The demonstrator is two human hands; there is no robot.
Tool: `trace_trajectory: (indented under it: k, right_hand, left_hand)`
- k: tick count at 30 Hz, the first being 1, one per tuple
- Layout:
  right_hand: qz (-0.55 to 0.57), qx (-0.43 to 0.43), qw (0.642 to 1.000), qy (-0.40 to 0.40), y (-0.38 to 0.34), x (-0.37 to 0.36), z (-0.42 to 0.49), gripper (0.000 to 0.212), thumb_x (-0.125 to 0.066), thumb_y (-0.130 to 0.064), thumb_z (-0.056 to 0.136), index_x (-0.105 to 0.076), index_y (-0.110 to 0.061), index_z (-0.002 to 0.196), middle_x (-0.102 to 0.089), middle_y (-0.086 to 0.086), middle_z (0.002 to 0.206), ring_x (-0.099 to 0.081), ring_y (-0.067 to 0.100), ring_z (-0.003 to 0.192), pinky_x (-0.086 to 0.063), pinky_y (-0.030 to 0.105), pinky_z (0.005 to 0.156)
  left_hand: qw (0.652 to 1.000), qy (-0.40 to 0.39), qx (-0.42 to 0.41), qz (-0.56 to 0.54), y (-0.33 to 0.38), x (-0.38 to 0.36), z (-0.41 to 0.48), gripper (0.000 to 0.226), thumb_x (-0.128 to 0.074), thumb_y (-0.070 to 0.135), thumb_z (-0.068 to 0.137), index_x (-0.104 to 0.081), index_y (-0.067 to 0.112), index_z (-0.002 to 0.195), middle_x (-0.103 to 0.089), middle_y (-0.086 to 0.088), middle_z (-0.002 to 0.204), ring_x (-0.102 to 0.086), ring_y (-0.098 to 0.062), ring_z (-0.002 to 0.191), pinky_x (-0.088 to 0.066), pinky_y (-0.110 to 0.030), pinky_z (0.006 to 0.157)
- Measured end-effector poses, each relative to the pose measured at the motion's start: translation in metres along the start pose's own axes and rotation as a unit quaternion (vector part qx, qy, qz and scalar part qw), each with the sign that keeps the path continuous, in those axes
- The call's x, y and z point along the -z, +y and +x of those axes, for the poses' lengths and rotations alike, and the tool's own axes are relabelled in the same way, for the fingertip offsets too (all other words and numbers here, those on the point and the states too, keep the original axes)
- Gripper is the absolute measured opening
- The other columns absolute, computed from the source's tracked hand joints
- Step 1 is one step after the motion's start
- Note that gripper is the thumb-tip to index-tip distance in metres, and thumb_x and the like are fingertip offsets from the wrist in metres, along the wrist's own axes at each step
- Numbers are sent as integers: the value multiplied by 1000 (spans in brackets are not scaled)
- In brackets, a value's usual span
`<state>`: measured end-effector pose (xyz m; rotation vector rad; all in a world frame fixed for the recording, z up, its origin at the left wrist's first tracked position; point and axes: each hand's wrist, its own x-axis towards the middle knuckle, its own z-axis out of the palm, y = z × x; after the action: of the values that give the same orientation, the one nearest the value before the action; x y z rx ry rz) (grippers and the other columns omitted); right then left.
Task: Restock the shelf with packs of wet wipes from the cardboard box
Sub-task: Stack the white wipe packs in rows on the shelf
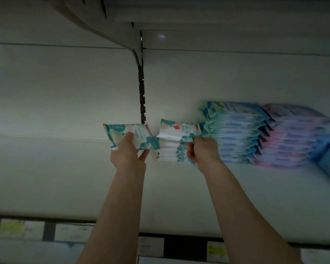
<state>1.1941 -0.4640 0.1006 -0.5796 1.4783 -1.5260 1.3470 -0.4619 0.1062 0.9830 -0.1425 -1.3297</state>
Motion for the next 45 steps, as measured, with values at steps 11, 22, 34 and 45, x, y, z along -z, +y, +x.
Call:
trace_trajectory:
  k: [11, 22, 34, 45]
  right_hand:
    - [-31, 39, 999, 22, 9, 5, 6, 33, -44, -5, 98, -47, -7, 64, -51, 7, 56, -40, 4, 27, -35, 15, 33]
    - [-22, 100, 995, 11, 18, 18, -17, 12, -49, -7, 96, -50, -15, 105, -60, 5, 73, -54, 11, 50, -48, 23, 49]
    - [-20, 33, 995, -94, -19, 13, -8, 23, -58, -22, 94, -62, -4, 80, -62, 4, 55, -53, 7, 39, -43, 16, 39]
    - [-274, 143, 951, -27, -11, 29, 26, 47, -57, -39, 91, -52, -13, 53, -58, 4, 51, -54, 20, 49, -48, 36, 58]
  left_hand:
    - [1000, -27, -11, -1, 3, -11, -2, 15, -65, 10, 88, -55, 13, 98, -65, -12, 106, -65, -26, 99, -59, -44, 73]
    - [990, -124, 13, 61, -8, -47, -8, 3, -53, 9, 94, -55, 7, 95, -65, -17, 101, -66, -30, 83, -58, -47, 74]
    - [915, -114, -81, 378, -13, -71, 2, 16, -48, 16, 96, -52, 11, 81, -53, -5, 73, -49, -15, 56, -41, -25, 53]
    - [810, -97, -129, 563, -11, -77, 36, 28, -54, 4, 88, -53, -8, 112, -49, -9, 68, -45, -18, 54, -37, -23, 48]
